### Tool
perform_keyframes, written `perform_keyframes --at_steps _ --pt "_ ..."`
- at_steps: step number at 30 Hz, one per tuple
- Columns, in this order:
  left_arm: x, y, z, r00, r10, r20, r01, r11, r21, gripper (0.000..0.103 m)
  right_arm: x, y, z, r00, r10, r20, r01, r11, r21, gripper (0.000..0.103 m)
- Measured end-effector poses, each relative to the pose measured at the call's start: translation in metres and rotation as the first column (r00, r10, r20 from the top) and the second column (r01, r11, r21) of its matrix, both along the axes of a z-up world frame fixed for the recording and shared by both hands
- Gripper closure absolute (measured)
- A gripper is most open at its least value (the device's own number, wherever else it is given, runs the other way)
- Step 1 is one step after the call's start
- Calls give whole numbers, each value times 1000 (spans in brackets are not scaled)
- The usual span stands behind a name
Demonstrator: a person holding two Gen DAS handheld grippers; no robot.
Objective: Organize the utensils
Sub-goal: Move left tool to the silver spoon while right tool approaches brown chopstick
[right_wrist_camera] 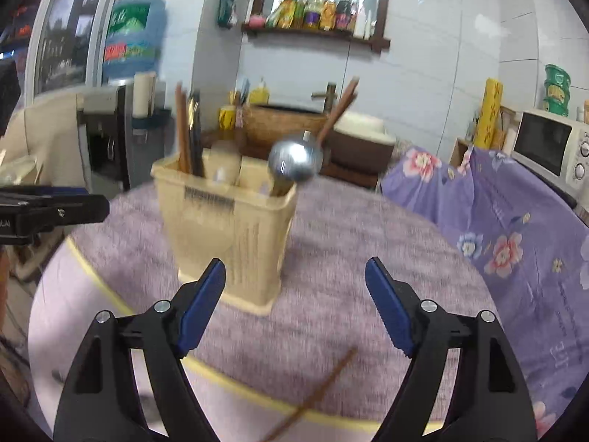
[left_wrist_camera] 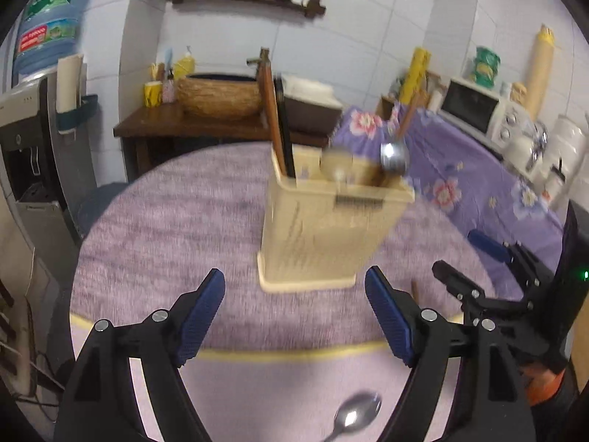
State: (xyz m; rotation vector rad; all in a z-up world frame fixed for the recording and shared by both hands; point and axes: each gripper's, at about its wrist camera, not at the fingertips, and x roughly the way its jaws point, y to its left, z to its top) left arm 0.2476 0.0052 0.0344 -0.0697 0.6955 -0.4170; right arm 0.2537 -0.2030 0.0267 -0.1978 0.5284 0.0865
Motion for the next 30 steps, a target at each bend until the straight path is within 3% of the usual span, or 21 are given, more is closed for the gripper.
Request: perform_keyframes --at_steps 2,4,9,16,20,22,30 --pt "-15 3 -20 998 -35 -43 37 998 58 25 -12 1 -17 998 -2 -57 0 1000 -27 14" --pt "-30 9 -36 996 -52 -76 60 993 105 25 -25 1 -32 994 -11 -106 7 999 -36 14" --pt "-67 20 -66 977 -126 -173 144 985 95 25 -45 -1 -61 974 -45 -221 42 999 -18 13" --pt "-97 21 -99 955 -155 -252 193 972 137 27 -64 21 -84 954 -59 -295 31 995 -98 8" --pt "-106 17 -102 957 -154 -247 195 969 152 27 -67 36 -93 944 -50 -327 5 990 -139 8" --pt "-111 14 -101 952 -169 -256 205 971 122 28 -68 37 -94 943 -48 -329 -4 988 -155 8" --pt "-132 -29 -102 936 -240 -256 271 958 90 28 -77 -5 -92 926 -111 -361 54 985 -163 7"
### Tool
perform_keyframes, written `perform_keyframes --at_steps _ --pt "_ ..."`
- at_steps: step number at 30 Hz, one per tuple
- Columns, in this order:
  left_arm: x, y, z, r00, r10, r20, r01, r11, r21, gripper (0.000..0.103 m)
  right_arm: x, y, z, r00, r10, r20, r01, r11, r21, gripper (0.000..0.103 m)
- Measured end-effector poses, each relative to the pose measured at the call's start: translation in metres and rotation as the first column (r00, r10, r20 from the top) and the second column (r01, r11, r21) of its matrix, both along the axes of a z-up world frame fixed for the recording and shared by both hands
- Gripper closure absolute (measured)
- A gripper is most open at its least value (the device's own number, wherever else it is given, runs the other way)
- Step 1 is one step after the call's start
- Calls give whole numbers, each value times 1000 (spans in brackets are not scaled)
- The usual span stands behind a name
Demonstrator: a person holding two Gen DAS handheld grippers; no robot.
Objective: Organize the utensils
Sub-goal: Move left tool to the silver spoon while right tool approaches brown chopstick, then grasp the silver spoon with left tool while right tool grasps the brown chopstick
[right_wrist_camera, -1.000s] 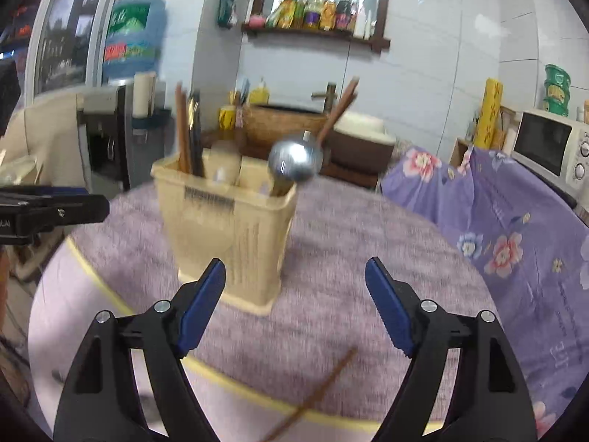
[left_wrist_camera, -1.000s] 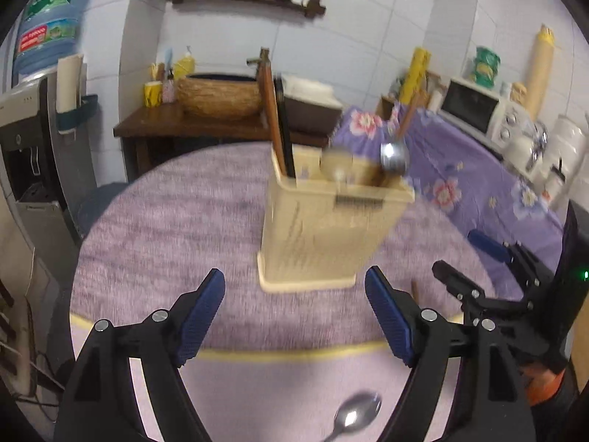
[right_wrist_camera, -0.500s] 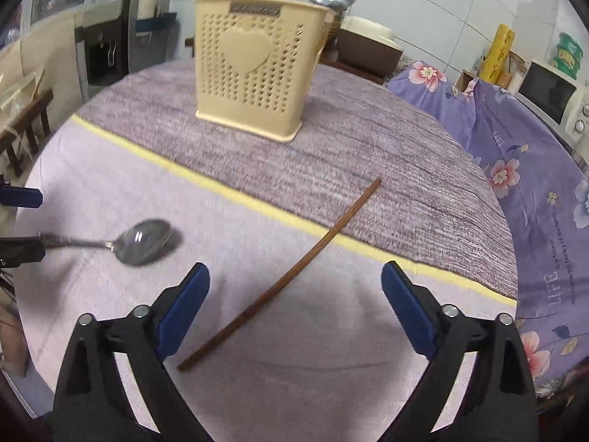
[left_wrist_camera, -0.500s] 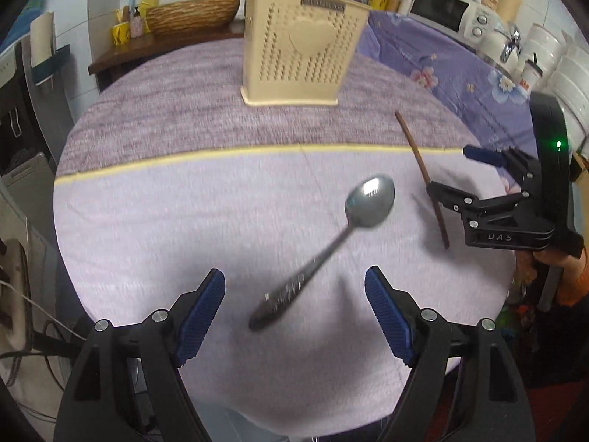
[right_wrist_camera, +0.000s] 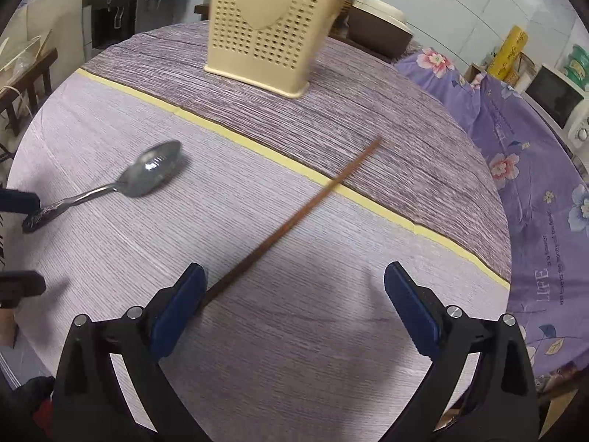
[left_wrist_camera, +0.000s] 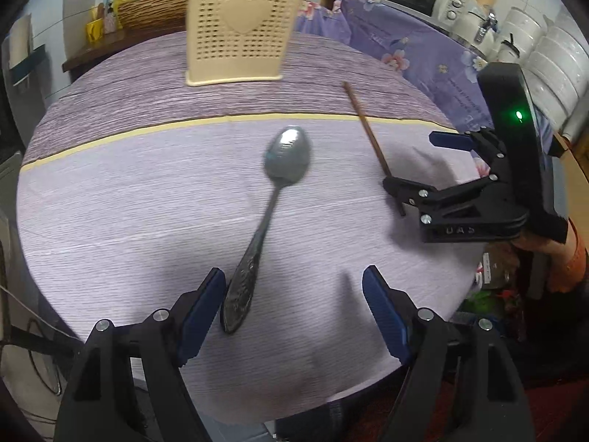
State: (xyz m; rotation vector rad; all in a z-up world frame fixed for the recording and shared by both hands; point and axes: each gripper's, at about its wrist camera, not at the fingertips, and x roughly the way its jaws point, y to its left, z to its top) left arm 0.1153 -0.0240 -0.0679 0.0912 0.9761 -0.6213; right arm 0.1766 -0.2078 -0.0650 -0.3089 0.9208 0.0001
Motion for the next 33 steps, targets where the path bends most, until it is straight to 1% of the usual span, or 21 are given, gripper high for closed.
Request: perform_keyframes --at_steps 3,4,5,8,11,13,16,18,20,21,22,24,26,27,30,31,33 --pt "-2 -16 -1 1000 -23 -3 23 1000 -16 28 -3 -22 3 999 -45 -5 45 999 11 7" --pt "-2 -21 -1 1000 -23 -3 23 1000 -14 28 -4 -29 4 999 -52 -6 52 998 28 7" --pt "-1 -25 -1 1000 -23 -6 22 1000 -18 28 -4 -33 3 998 -62 -11 62 998 26 7" --pt "3 -32 0 999 -14 -45 11 997 -73 28 -4 -40 2 997 -83 -10 83 996 29 7" --pt "4 -36 0 998 -6 -61 -1 994 -108 28 -5 -47 2 995 -97 -9 97 994 44 7" --pt "8 -35 0 998 18 -64 -25 993 -112 28 -7 -52 5 994 -108 17 106 990 93 7" --pt "18 -27 3 994 83 -67 -91 988 -122 28 -8 -62 10 989 -138 54 127 978 168 7" --pt "25 -23 7 987 160 -17 -161 984 -80 28 -6 -69 12 983 -171 70 153 965 213 7" --pt "35 -21 8 968 246 38 -246 969 -17 28 -5 -77 14 977 -198 78 171 950 261 7" --pt "39 -22 8 962 270 50 -270 963 1 31 -4 -80 15 974 -212 83 182 943 278 7" --pt "43 -24 8 957 284 53 -285 959 9 35 -4 -82 16 971 -223 88 190 939 286 7" --pt "49 -33 8 954 292 71 -295 955 30 37 -4 -80 16 970 -224 92 190 940 285 7" --pt "54 -46 7 949 295 107 -304 949 78 41 -4 -79 15 971 -220 94 187 941 281 7" --pt "57 -51 5 948 298 112 -308 947 91 43 -4 -78 15 971 -220 95 186 942 280 7" --pt "61 -56 1 941 318 116 -331 936 117 45 -4 -77 14 972 -217 94 184 942 280 7" --pt "62 -57 1 937 329 117 -342 932 122 50 -4 -76 13 972 -215 95 182 943 279 7" --pt "67 -56 -1 931 347 111 -359 926 116 55 -3 -75 13 974 -206 94 173 945 278 7"
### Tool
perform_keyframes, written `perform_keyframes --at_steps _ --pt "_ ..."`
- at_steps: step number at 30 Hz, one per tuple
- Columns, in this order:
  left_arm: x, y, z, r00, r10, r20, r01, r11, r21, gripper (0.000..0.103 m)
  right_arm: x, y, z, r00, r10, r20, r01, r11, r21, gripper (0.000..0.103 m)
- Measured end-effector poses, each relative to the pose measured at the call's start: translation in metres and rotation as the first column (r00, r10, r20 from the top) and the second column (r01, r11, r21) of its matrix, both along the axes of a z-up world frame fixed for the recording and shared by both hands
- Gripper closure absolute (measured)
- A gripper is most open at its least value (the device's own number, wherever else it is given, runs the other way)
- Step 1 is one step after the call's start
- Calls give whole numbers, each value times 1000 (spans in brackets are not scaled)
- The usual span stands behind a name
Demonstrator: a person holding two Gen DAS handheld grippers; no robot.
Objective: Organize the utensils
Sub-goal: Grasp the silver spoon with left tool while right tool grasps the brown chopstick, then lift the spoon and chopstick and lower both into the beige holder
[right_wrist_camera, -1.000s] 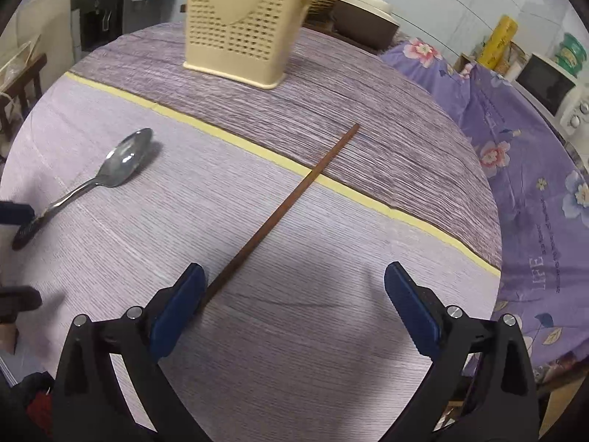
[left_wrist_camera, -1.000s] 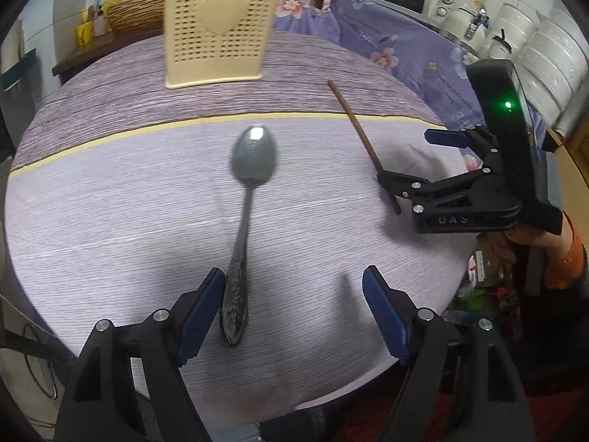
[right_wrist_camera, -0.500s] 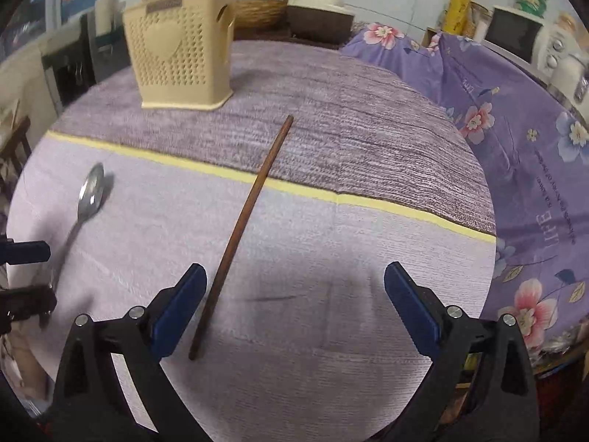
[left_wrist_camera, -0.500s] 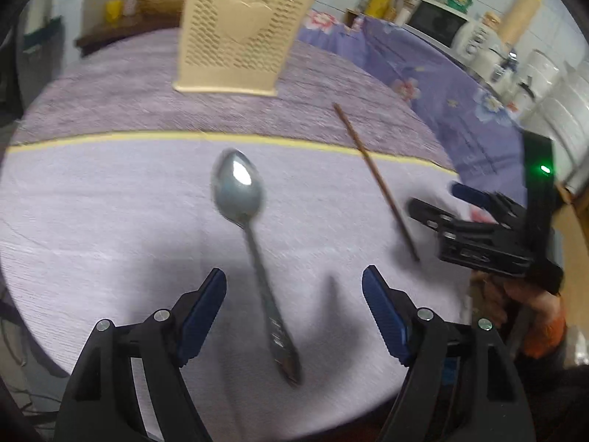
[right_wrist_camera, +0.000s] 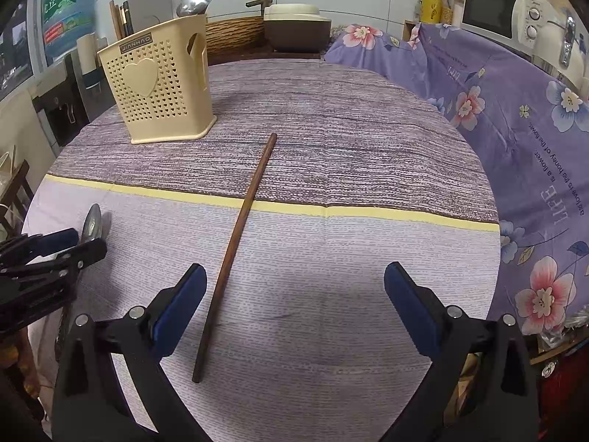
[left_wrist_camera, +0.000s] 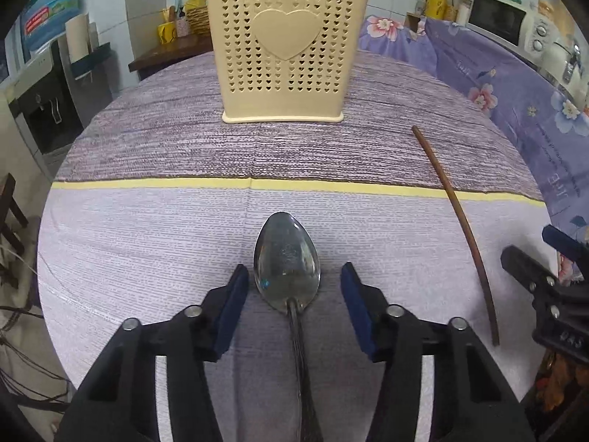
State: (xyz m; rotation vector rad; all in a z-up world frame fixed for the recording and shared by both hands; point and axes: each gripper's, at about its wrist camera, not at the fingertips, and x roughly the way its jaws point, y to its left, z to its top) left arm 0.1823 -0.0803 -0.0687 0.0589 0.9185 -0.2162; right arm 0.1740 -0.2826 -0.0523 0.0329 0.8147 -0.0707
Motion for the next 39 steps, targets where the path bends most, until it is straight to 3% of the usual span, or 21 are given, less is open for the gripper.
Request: perform_keyframes --at_steps 3,10,18,22,28,33,39 --pt "5 3 1 1000 21 3 -21 1000 2 65 7 3 -1 1000 14 -4 -14 1000 -6 7" --pt "15 13 20 999 19 32 -17 997 -69 65 48 13 5 997 77 -9 -76 997 25 18" --pt "24 20 71 987 9 158 9 993 -115 65 119 12 -5 992 74 -101 -68 996 57 53" --pt "32 22 88 981 6 194 19 992 -127 65 143 10 -10 990 49 -134 -42 998 52 63" --pt "38 17 90 978 -12 208 40 991 -129 65 164 14 -8 989 27 -149 -24 999 23 72" --pt "41 17 88 978 -18 207 46 990 -132 65 173 19 -7 989 26 -147 -24 1000 13 91" --pt "41 21 86 979 -14 205 43 989 -139 65 169 13 -4 992 51 -117 -42 996 77 94"
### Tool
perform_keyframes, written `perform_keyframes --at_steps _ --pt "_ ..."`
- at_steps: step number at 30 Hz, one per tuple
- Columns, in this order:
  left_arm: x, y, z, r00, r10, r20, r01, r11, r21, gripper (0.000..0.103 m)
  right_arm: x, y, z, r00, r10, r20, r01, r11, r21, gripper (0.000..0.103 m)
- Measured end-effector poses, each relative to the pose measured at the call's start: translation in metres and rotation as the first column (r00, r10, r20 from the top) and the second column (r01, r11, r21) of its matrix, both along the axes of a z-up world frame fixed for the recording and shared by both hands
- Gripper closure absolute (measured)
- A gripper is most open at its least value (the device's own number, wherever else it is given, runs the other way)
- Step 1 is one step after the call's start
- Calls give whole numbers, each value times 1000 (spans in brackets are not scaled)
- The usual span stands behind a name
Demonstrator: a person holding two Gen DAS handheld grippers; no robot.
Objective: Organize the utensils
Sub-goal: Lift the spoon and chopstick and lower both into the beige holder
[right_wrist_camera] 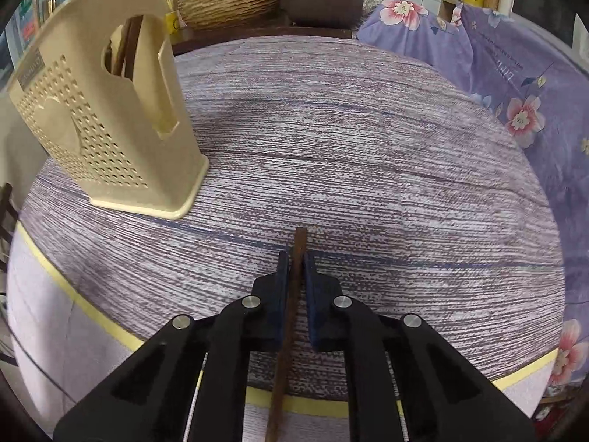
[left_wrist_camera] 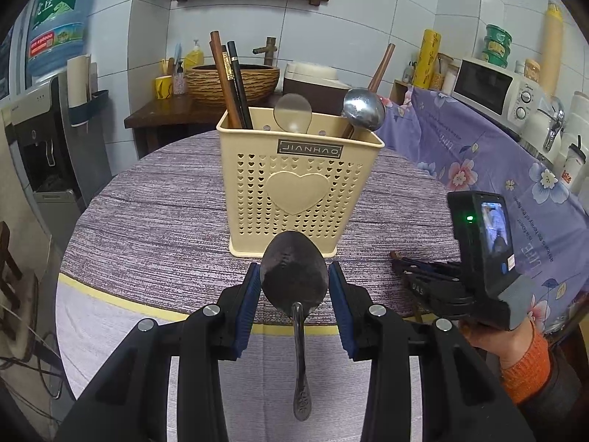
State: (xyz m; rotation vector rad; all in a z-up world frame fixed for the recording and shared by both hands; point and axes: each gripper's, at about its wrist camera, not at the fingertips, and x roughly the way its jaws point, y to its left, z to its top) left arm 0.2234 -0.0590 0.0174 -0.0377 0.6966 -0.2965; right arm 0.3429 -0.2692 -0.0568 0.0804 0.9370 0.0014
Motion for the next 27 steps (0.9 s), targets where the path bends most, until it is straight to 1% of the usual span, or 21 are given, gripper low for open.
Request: perform_keyframes --at_steps 1,4,7,10,13,14,16,19,27 --pt "0 2 0 1000 1 0 -1 1000 -2 65 -3 0 4 1000 2 15 -3 1000 7 94" --pt "1 6 2 1000 2 1 -2 1000 -10 65 -17 -4 28 995 19 95 -23 998 50 94" --pt "-1 11 6 1000 11 14 -11 1000 -21 65 -37 -11 66 979 29 203 -50 994 100 94" --pt "-2 17 10 1000 19 20 -18 999 -38 65 -71 -15 110 941 46 334 -82 992 95 95" --pt "-2 23 11 999 29 26 -27 998 -48 65 -102 -16 142 897 64 437 -111 990 84 95" --pt "-3 25 12 999 34 29 -32 998 -55 65 -109 -16 149 886 67 459 -117 990 81 95" --pt "-3 27 13 999 39 33 -37 997 -65 65 -120 -16 162 867 68 493 -128 988 90 95" --pt "-4 28 14 999 38 38 -35 997 -76 65 -130 -14 169 853 75 516 -139 987 85 95" --pt "-4 25 17 998 29 62 -24 997 -75 65 -131 -6 169 846 85 526 -146 986 75 95"
